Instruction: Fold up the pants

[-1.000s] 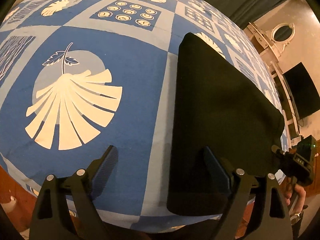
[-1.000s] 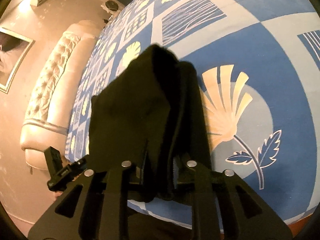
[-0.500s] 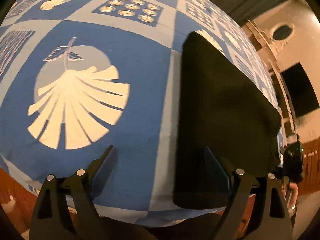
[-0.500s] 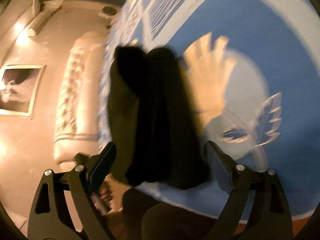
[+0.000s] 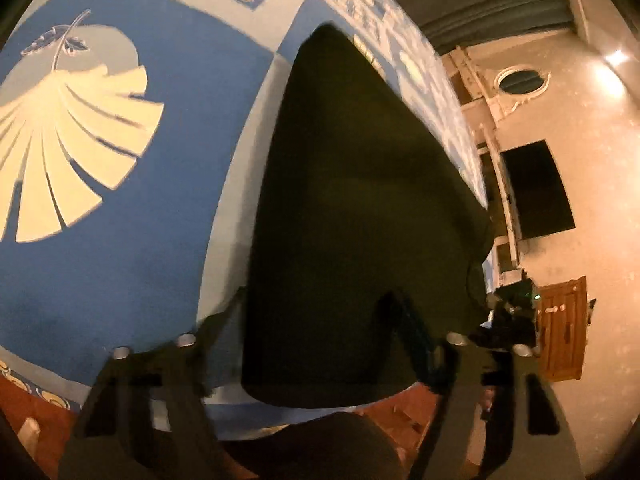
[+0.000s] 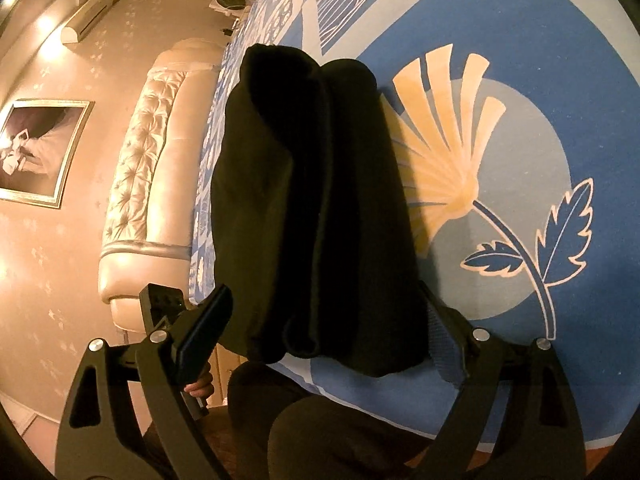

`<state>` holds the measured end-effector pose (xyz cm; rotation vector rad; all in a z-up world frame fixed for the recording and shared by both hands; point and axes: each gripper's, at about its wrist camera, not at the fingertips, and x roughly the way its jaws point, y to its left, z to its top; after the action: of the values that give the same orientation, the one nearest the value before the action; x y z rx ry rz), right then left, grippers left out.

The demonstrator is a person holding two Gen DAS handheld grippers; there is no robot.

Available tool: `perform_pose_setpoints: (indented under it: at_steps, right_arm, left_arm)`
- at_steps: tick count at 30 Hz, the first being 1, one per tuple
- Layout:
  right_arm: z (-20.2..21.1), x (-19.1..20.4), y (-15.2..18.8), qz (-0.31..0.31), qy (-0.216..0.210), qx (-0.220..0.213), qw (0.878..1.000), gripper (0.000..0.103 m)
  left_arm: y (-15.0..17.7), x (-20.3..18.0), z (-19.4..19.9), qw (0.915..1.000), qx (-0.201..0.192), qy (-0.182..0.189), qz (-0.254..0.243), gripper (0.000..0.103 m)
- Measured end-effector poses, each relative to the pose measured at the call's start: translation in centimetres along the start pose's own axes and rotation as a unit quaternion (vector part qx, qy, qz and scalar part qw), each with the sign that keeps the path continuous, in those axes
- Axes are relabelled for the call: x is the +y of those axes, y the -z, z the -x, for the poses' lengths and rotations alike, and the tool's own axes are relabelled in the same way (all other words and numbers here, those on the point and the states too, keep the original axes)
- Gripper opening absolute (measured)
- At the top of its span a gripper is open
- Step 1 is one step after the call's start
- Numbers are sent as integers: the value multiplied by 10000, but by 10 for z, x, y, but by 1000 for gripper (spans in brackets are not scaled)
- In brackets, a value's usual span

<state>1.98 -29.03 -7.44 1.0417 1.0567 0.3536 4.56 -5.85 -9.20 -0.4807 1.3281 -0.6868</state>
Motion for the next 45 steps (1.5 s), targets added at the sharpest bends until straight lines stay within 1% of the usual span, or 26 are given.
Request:
perform_pose_setpoints:
  at_steps: [6,8,11,13,16,19,24,30,36,45]
  right_arm:
    - [-2,2,2,75,70,13,9999,89]
    - [-3,4,3,114,126,26,9999,89]
    - [-5,6,4,201,335,38,9992,78]
    - [-5,5,4,230,423,36,9988,61]
    - [-4,0,3,191,393,47,9990,52]
    - [-4,0,3,213,390,49,9990,48]
    - [-4,-2,3,204,337,34,9992,47]
    - [-4,-2,3,207,313,19,9993,47]
    - [-5,-2,2,176,272,-1,9995,47]
    - [-7,-4,0,162,244,2,9996,47]
  left_arm:
    - [-1,-3,1,9997,-48,-180,-162,53]
    - [-1,-5,0,9995,-70,-225,-191,51]
    - [-1,-5,0,9992,-93,-292,-244,50]
    - [1,-8,0,9989,-122,-354,-281,50]
    - [1,-14,-1,9982,-163,-454,-349,50]
    - [2,-19,-1,9970,-198,-581,-467,49]
    - [3,-27,1,9940,-237,-754,-751,40]
    - [5,-27,1,9920,-317,-893,-837,39]
    - [3,-26,3,9922,-342,-899,-797,37]
    - [4,-25,10,9904,-398,-1005,-856,36]
